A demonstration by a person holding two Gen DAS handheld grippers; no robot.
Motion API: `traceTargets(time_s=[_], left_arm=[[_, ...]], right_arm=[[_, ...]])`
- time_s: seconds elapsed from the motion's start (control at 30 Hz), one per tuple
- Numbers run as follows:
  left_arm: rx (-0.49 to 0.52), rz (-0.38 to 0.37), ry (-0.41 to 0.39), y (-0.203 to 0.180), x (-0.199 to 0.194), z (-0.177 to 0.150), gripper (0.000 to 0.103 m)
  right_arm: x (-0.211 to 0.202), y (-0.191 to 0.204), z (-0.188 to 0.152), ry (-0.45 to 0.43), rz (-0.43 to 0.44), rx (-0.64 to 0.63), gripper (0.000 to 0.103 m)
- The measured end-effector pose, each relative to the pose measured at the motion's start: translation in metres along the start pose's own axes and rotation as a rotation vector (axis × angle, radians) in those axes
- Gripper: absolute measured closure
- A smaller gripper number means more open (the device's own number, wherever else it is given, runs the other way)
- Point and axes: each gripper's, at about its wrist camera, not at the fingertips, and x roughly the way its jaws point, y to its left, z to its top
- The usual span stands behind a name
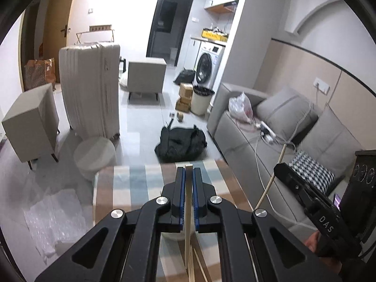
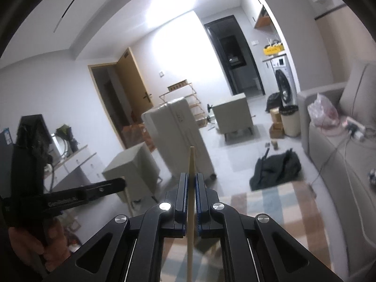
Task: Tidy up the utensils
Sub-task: 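Lift both held chopsticks upright above the white holder, then lower the chopsticks into the holder and open both tools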
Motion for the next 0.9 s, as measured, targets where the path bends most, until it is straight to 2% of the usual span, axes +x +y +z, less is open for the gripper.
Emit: traceTargets(time_s=[0.17,0.33,0.53,0.73,0.9], left_arm=[[-0.024,0.023,-0.059,0.012,0.021,0.020,0.102],[-0.052,0.019,-0.121,0.022,0.043,0.020,0.102],[-0.050,-0.043,-0.176,0.028,0.060,0.011,0.102],[-0.034,-0.043,-0.158,0.031,0.073,-0.003,0.102],[-0.044,-0.049,-0.141,0.036,0.076,-0.003,0.102]], right_arm=[[0.045,-0.004,0.018,-0.008,-0.012,-0.004,0.098],[0.092,-0.012,0.019,-0.006,-0.047,0.012,0.098],[0.135,-0.030,0.009,0.007,-0.069,0.073,0.098],[0.157,-0.050,-0.008,0.027,-0.081,0.119,0.098],[0.165,-0.048,-0.020,0.050,-0.077,0.107,0.098]])
